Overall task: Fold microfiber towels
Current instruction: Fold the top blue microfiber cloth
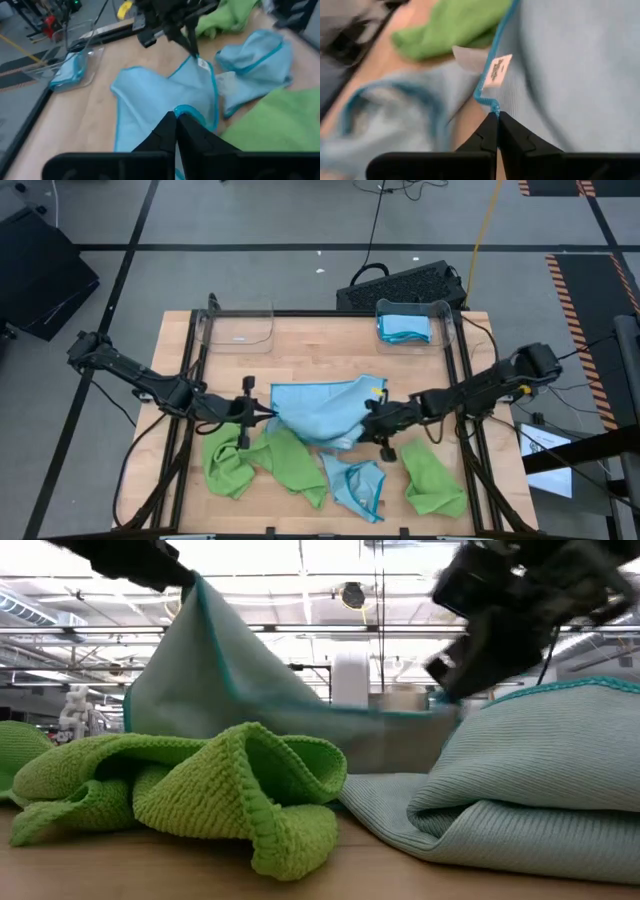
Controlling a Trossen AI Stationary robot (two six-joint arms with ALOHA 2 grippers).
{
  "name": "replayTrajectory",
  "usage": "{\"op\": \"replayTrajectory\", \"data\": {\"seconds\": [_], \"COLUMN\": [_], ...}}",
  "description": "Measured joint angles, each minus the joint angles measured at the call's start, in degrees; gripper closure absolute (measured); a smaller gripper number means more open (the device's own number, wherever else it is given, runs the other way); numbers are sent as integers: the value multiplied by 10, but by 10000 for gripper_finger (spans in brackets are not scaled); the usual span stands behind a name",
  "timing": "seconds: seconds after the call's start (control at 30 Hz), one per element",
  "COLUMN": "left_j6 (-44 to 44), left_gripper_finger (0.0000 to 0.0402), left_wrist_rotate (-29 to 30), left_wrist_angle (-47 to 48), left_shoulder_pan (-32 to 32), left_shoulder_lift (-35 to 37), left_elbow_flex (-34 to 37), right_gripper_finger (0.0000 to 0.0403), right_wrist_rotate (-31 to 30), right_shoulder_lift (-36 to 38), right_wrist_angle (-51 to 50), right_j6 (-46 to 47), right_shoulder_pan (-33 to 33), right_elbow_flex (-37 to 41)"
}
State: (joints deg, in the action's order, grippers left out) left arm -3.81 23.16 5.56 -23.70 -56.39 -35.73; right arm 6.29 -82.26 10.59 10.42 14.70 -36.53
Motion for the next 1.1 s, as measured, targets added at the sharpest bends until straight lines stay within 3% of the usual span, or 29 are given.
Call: {"op": "replayTrajectory", "data": {"seconds": [0.27, 0.47, 0.63, 0.77, 0.93, 1.1], "left_j6": [20, 92, 141, 133, 87, 60], "left_gripper_finger": [392, 397, 390, 398, 390, 398], "left_wrist_rotate": [-22, -26, -122, -165, -169, -68], "left_wrist_angle": [-176, -176, -207, -239, -237, -192], "left_shoulder_pan": [0, -3, -16, -40, -79, -94], "left_shoulder_lift": [-113, -203, -232, -233, -213, -175], "left_elbow_flex": [-1, 0, 0, 0, 0, 0], "right_gripper_finger": [400, 400, 399, 399, 399, 399], "right_wrist_rotate": [73, 85, 120, 101, 73, -25], "right_shoulder_lift": [30, 31, 31, 31, 50, 106], "right_wrist_angle": [94, 112, 167, 247, 302, 249], "right_j6": [109, 182, 216, 192, 154, 154], "right_shoulder_pan": [16, 49, 84, 100, 113, 113], "right_elbow_flex": [97, 132, 137, 137, 136, 136]}}
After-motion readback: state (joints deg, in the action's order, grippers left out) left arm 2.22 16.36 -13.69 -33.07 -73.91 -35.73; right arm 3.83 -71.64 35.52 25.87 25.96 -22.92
